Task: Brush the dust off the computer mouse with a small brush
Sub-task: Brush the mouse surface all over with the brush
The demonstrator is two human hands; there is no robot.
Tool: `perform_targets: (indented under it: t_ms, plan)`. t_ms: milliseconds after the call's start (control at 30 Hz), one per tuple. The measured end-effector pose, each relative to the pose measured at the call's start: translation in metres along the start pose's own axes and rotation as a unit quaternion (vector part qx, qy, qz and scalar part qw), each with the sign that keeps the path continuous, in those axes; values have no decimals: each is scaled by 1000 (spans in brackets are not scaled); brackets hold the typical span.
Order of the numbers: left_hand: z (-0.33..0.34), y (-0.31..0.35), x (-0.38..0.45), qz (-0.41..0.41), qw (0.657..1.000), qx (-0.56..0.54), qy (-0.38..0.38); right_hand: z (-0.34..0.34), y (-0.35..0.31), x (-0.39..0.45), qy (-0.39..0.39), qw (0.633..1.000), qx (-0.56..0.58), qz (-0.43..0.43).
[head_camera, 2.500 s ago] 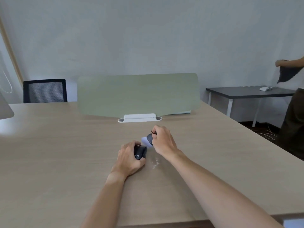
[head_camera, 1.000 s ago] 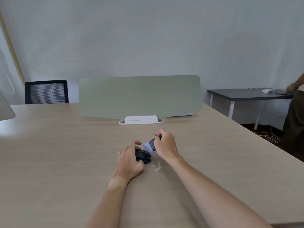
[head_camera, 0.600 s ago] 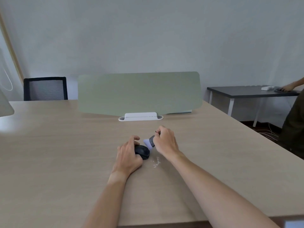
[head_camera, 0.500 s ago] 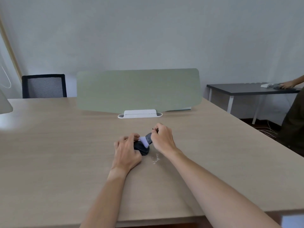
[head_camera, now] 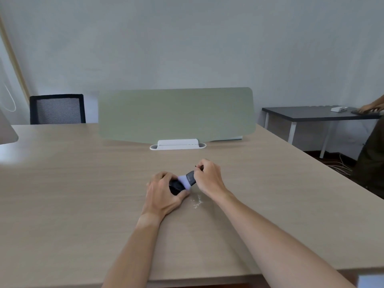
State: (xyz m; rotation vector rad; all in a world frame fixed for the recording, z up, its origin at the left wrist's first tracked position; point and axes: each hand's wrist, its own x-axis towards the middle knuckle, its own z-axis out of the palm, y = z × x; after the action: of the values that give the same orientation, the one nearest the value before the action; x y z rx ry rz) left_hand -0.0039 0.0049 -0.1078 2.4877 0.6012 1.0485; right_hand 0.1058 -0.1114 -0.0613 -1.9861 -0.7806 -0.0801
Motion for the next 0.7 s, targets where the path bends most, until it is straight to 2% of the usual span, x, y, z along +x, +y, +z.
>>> perform_targets:
  t_ms: [67,133,233,333,467,600,700]
  plan:
    - [0,0,-1,2,1000,0,-3,2,2,-1,-21,1000,-11,-2]
    - [-1,0,-3,9,1000,-1,-10,2,4,0,-27,997,-67,5]
    - [-2,-2,-3,9,999,-18,-30,-2,6,4,-4,991,-131,-1]
    - [-3,-1,-1,8,998,-35,-50,-2,4,6,16,997,-69,4]
    - [-1,-1,0,-4,999,21,-32,6,6,5,-9,1000,1,10]
    - [2,-3,-1,-28,999,-7,-20,7,10,4,-23,999,-33,12]
    - [1,-2,-2,-20,998,-51,-42,3,10,5,-6,997,-78,6]
